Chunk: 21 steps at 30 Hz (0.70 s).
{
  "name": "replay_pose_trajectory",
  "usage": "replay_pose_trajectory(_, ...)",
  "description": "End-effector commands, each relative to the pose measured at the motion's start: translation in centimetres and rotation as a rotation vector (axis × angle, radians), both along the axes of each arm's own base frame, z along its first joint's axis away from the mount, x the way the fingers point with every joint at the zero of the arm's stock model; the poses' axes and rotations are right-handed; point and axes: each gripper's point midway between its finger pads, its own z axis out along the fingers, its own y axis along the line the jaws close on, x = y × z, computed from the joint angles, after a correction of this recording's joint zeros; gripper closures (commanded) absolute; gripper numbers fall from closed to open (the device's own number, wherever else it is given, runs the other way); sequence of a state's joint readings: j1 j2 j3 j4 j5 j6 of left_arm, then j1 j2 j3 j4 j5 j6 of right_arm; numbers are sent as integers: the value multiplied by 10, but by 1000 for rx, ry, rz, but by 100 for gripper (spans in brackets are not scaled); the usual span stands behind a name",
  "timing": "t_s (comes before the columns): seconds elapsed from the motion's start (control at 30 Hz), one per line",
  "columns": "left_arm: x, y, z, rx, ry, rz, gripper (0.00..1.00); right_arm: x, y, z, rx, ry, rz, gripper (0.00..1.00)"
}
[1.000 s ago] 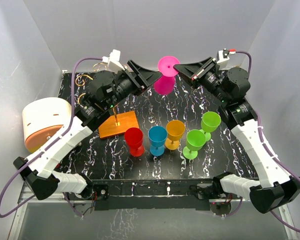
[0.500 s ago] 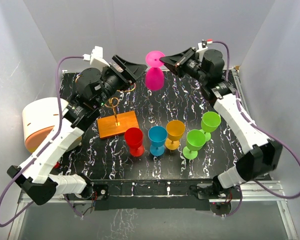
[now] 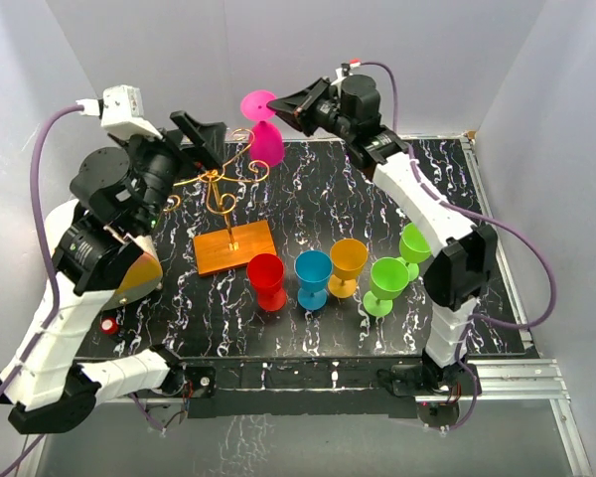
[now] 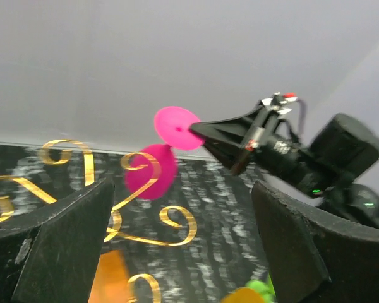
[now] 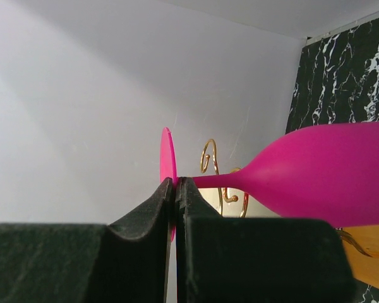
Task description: Place the wine glass upside down on the wine glass rack
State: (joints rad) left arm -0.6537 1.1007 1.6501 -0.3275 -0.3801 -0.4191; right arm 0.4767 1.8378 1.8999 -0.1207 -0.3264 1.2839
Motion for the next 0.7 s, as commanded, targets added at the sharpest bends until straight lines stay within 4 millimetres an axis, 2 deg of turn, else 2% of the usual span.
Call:
replay_pose_trajectory(0.0,2,65,-38,377,81,271,11,0,23,25,0,-82,26,100)
replay_pose_trajectory(0.07,1,81,-58,462,146,341,10,0,34,20,-5,-78,39,100)
replay_pose_trajectory(0.13,0,87,-71,493,182,371,9,2,42,16,-7,-74,50,100)
replay_pose_trajectory(0.33,0,91,-91,512,224,396,7,6,65,9,-22,-72,99,100)
replay_pose_trajectory(0.53,0,96,-129,564,327,427,7,2,70,4,-28,-71,114,100)
replay_pose_trajectory(0.67,-1,99,-141,571,360,448,9,-2,77,-3,-28,-63,136,100)
